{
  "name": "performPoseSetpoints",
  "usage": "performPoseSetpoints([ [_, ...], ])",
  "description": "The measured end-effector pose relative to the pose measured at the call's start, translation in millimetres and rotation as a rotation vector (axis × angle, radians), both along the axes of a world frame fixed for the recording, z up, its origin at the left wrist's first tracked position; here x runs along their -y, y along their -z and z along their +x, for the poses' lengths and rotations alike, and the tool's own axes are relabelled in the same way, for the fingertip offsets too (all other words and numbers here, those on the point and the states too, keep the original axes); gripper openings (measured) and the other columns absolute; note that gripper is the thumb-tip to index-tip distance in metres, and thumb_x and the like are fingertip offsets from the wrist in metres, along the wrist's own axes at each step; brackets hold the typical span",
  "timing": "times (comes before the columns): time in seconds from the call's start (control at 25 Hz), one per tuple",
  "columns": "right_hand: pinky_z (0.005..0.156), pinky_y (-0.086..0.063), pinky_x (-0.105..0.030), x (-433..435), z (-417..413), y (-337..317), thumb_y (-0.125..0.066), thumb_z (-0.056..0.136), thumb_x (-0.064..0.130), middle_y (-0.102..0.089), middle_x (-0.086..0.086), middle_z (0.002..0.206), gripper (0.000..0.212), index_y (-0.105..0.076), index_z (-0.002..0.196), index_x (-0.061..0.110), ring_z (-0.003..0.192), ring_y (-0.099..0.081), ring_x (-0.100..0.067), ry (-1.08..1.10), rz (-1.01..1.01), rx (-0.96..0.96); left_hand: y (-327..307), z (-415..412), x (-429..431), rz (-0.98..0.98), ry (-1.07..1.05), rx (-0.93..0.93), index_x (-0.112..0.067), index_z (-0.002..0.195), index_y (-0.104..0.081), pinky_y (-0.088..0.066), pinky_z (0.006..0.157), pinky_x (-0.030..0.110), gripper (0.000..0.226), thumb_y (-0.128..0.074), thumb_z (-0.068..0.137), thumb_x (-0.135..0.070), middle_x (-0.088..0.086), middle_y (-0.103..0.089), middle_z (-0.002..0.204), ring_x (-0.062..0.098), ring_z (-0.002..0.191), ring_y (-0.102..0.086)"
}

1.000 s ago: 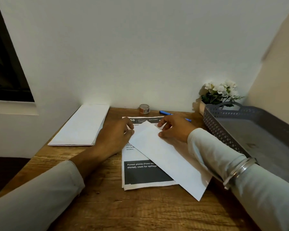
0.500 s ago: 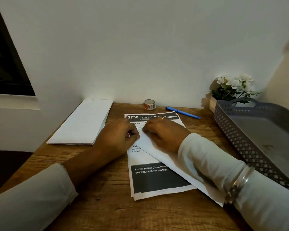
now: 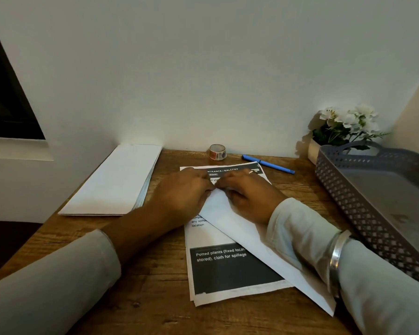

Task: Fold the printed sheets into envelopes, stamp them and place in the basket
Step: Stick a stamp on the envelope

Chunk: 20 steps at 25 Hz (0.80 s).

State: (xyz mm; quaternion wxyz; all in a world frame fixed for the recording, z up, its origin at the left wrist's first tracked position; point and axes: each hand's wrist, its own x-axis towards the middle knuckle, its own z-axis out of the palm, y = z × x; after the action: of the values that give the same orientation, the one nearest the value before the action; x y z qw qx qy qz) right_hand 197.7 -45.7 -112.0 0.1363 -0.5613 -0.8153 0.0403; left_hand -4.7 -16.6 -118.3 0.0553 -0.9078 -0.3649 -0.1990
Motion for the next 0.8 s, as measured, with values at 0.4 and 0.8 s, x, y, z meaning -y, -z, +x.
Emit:
performPoseSetpoints([
  [0.4,0.107,-0.043,-0.039,13.7,-8.1,-4.4,-0.047,0.103,0.028,-0.060,0.004,0.138,0.035,-0.061,0.135,0.026,0.127,-0.052,-0.021,0.020,0.088,0.217,7.3,-49.0,37.2,-0.045,0.035,0.042,-0.031,0.122,-0.071,-0.039,0.086,0.016,0.030,-0.054,0.098,-0.038,-0.013,-0.066,0.127,0.008,0.116,-0.059],
  [0.8,0.101,-0.044,-0.042,13.6,-6.7,-4.7,-0.044,0.101,0.030,-0.066,0.008,0.128,0.033,-0.067,0.123,0.029,0.120,-0.056,-0.023,0.090,0.143,0.240,10.3,-50.8,32.1,-0.063,0.049,0.047,-0.031,0.121,-0.071,-0.050,0.086,0.023,0.034,-0.049,0.097,-0.041,-0.013,-0.065,0.121,0.008,0.111,-0.057],
])
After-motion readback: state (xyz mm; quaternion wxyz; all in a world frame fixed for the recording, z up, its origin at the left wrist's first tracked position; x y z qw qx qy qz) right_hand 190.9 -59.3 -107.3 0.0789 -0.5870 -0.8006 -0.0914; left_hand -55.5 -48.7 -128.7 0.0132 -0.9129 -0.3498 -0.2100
